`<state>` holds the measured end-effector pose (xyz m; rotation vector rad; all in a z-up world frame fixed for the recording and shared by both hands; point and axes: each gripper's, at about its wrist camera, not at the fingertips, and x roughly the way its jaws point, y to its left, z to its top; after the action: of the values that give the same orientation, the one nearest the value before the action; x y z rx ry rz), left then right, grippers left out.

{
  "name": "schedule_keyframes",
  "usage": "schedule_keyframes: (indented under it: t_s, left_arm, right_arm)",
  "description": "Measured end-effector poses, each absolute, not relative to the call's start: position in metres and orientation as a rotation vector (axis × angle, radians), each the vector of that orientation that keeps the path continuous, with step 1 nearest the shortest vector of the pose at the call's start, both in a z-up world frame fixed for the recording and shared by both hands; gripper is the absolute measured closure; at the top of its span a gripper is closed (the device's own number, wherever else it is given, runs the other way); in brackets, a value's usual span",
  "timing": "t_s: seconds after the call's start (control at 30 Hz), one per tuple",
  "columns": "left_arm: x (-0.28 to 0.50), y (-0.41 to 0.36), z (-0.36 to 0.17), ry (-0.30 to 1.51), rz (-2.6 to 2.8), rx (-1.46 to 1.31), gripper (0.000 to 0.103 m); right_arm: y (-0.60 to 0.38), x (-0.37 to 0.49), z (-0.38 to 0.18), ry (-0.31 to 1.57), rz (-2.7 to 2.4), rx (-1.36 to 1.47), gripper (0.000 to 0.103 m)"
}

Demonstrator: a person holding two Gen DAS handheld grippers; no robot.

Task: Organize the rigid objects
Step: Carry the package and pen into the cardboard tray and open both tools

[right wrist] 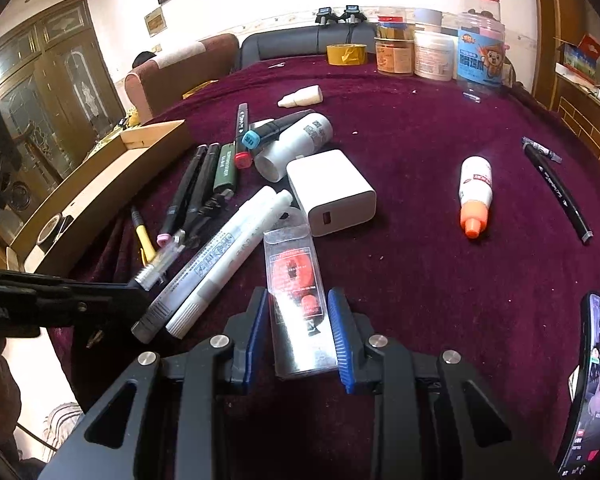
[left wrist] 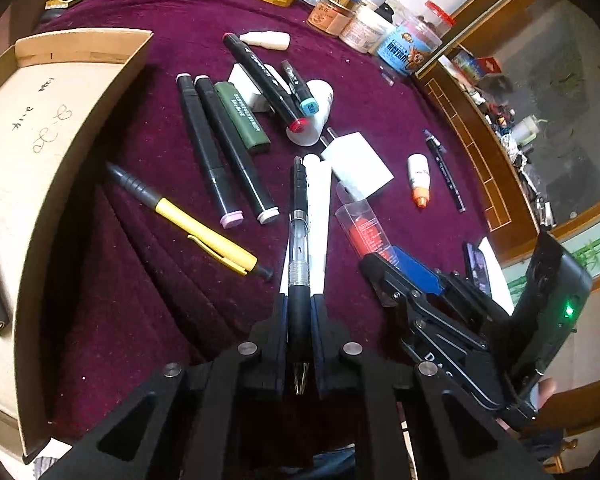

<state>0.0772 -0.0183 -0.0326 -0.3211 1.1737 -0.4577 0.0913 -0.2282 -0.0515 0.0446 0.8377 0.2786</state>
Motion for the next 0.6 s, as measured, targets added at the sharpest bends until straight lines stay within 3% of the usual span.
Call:
schedule_keyframes:
  t_s: [0.6]
  left_arm:
    - [0.055,0.013,-0.038,1.178,-0.464,-0.418,0.093]
  right_arm:
    - [-0.22,0.075,-0.044,0.832,0.293,0.113,0.076]
